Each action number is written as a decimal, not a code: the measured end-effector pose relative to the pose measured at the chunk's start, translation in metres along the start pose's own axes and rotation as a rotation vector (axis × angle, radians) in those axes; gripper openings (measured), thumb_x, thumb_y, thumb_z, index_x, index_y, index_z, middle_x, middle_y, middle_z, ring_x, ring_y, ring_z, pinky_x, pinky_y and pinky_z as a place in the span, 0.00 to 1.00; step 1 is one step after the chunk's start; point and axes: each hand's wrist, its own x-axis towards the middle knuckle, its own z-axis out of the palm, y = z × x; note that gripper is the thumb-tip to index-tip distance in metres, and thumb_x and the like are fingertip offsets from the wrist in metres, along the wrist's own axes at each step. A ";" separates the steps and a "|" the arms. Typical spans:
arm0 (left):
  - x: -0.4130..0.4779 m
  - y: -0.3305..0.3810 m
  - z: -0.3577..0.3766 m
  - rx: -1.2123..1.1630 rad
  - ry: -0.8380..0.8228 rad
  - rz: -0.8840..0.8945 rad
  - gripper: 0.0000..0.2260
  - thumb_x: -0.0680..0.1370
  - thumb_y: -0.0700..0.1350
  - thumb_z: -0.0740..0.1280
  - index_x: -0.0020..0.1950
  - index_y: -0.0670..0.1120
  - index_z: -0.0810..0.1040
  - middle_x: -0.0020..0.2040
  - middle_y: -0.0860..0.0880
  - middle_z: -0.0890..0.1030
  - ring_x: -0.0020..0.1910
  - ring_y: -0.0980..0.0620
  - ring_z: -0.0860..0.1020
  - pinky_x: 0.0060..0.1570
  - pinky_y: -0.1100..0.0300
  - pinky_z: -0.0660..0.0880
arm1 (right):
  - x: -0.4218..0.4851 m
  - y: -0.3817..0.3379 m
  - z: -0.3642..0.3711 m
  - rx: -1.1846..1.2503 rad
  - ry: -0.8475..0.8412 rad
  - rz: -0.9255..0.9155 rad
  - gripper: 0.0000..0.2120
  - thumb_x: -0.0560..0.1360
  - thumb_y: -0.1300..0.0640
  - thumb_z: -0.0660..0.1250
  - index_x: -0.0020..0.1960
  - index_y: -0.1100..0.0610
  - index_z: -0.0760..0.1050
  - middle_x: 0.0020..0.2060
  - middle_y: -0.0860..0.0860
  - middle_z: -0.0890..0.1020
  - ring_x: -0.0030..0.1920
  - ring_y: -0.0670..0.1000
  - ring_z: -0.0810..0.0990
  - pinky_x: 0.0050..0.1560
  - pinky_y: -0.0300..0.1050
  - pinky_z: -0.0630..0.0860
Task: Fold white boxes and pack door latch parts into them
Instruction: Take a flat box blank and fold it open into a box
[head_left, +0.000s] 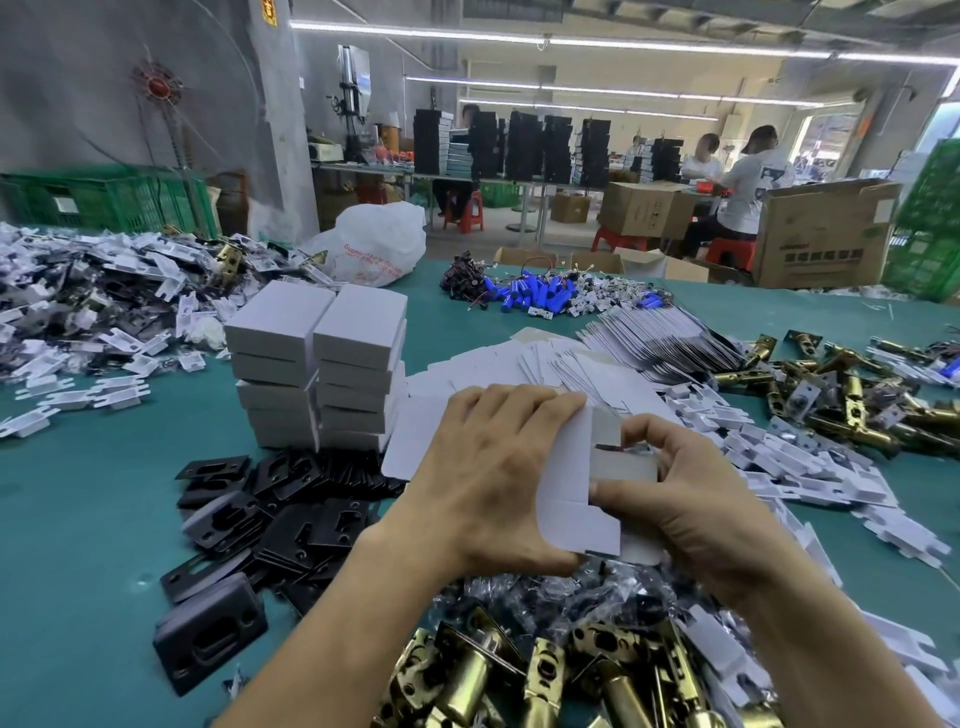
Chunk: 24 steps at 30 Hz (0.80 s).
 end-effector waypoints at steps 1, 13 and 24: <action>0.000 0.001 0.000 0.001 -0.003 0.012 0.50 0.59 0.67 0.76 0.76 0.47 0.68 0.66 0.49 0.74 0.64 0.48 0.72 0.67 0.48 0.66 | -0.001 0.000 -0.001 -0.013 -0.003 -0.006 0.20 0.59 0.68 0.80 0.45 0.56 0.76 0.38 0.61 0.84 0.35 0.56 0.82 0.31 0.49 0.80; 0.001 0.006 0.000 -0.123 0.027 -0.107 0.37 0.65 0.66 0.75 0.70 0.53 0.70 0.59 0.54 0.78 0.53 0.52 0.75 0.57 0.50 0.73 | 0.001 0.000 0.000 -0.241 0.298 -0.144 0.12 0.67 0.55 0.78 0.46 0.50 0.76 0.37 0.54 0.85 0.36 0.55 0.85 0.33 0.47 0.77; 0.000 0.006 0.000 -0.180 0.285 -0.522 0.36 0.67 0.67 0.69 0.69 0.50 0.69 0.58 0.50 0.77 0.53 0.45 0.77 0.44 0.53 0.69 | -0.020 -0.008 0.052 -0.583 0.429 -0.523 0.08 0.73 0.48 0.72 0.51 0.46 0.81 0.40 0.40 0.84 0.41 0.40 0.83 0.45 0.44 0.81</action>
